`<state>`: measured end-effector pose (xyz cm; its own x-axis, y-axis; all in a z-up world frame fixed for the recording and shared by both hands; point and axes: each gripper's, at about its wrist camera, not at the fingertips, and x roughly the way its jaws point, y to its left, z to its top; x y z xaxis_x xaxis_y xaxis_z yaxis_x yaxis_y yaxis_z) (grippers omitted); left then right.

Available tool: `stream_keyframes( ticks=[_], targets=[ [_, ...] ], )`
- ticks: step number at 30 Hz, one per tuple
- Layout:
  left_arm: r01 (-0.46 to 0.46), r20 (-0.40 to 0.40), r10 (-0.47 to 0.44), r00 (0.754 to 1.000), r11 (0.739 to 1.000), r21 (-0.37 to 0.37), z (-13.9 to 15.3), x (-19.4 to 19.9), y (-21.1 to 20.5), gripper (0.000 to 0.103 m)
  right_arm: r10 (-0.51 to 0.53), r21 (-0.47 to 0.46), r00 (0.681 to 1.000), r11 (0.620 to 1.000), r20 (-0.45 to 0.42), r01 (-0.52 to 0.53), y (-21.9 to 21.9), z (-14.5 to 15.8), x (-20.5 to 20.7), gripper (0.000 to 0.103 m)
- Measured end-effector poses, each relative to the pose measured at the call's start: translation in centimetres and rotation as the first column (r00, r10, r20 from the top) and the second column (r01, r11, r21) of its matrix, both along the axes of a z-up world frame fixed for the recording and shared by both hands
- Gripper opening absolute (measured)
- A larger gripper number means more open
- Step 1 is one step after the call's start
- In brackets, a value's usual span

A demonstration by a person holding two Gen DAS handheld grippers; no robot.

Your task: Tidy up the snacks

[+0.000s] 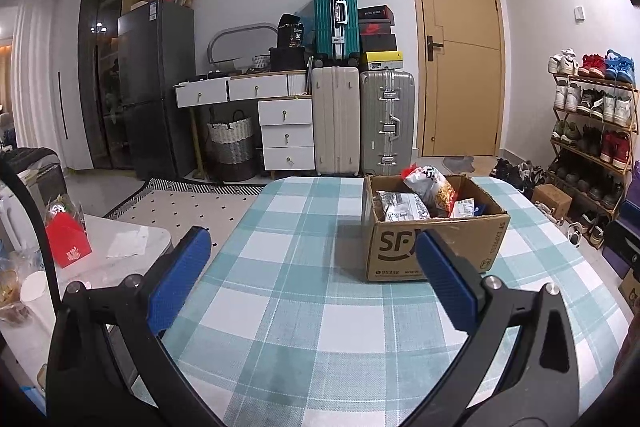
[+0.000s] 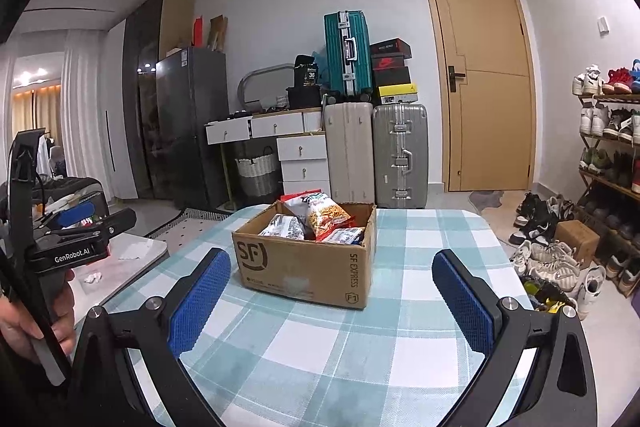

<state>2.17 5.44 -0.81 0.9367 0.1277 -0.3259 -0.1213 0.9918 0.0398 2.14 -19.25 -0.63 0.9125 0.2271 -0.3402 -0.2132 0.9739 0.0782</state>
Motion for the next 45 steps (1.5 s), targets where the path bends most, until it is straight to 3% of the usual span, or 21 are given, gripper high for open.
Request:
stream_keyframes(
  ticks=[36,42,45],
  targets=[
    [0.006,-0.004,-0.006,1.000,0.999,-0.039,-0.2,0.2,-0.1,0.102,-0.016,0.019,1.000,1.000,-0.023,0.017,-0.8,-0.2,0.1,0.102],
    [0.004,-0.058,-0.010,0.998,0.996,-0.090,-0.6,0.8,0.4,0.102,-0.013,0.020,1.000,1.000,-0.027,0.013,-0.9,-0.2,0.1,0.102],
    [-0.026,-0.046,0.023,0.999,0.997,-0.066,-0.7,0.7,0.4,0.102,-0.013,0.020,1.000,1.000,-0.026,0.013,-0.9,-0.2,0.1,0.102]
  ],
)
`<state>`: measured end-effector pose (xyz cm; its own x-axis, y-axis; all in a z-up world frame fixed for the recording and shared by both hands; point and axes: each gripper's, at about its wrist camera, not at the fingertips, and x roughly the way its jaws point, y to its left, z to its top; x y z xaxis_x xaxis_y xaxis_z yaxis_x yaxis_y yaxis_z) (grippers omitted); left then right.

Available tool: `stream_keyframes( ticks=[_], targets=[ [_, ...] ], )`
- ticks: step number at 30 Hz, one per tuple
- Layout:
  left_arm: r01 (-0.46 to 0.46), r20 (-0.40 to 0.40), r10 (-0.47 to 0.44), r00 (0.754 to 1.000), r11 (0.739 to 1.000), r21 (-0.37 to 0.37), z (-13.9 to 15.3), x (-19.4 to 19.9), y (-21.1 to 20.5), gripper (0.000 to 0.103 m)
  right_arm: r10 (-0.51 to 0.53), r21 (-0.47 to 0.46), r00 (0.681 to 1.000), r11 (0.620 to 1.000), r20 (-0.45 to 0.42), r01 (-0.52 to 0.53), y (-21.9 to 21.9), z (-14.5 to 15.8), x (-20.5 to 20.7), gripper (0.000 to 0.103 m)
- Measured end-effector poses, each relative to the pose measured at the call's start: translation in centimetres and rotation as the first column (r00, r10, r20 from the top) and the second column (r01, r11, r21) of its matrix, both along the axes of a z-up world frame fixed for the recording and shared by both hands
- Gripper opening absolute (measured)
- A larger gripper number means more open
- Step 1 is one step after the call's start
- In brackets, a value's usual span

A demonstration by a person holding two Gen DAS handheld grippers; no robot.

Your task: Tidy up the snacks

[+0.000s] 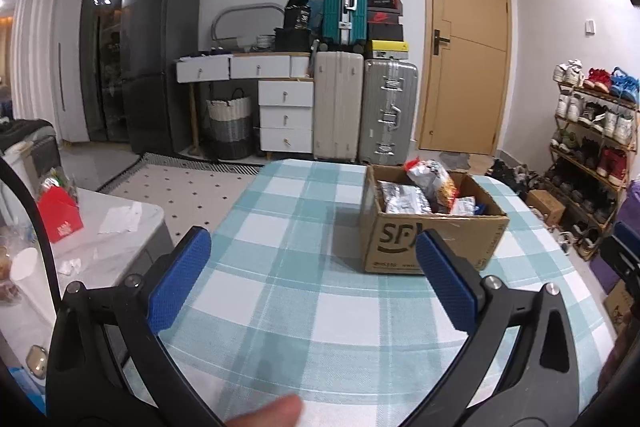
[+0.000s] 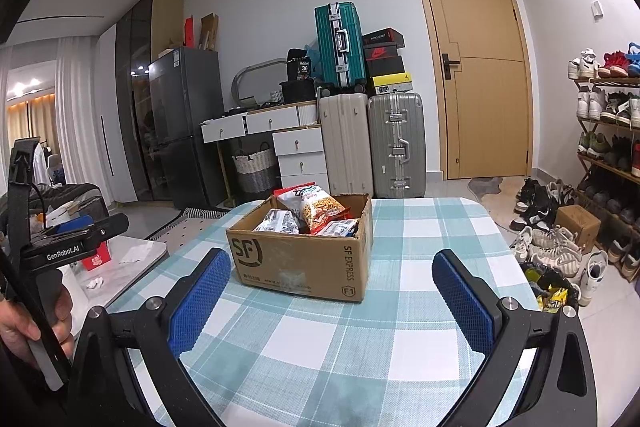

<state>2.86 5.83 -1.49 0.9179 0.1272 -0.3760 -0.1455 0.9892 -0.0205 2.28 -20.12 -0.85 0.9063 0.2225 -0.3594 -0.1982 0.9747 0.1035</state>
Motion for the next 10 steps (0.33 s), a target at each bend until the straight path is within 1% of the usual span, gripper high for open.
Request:
stream_keyframes(
  ticks=[2,4,10],
  targets=[
    [-0.019,0.004,0.019,1.000,0.999,0.026,0.00,0.03,-0.07,0.102,-0.002,0.000,1.000,1.000,0.000,0.002,0.00,0.01,0.00,0.102],
    [-0.014,0.003,0.014,1.000,0.999,0.047,-0.12,0.09,-0.37,0.102,-0.001,0.000,1.000,1.000,-0.002,0.001,-0.01,0.00,0.00,0.102],
    [-0.017,-0.003,0.018,1.000,0.998,0.053,-0.70,0.34,-0.49,0.102,-0.009,0.001,1.000,1.000,-0.010,0.009,-0.09,-0.33,0.10,0.102]
  ],
)
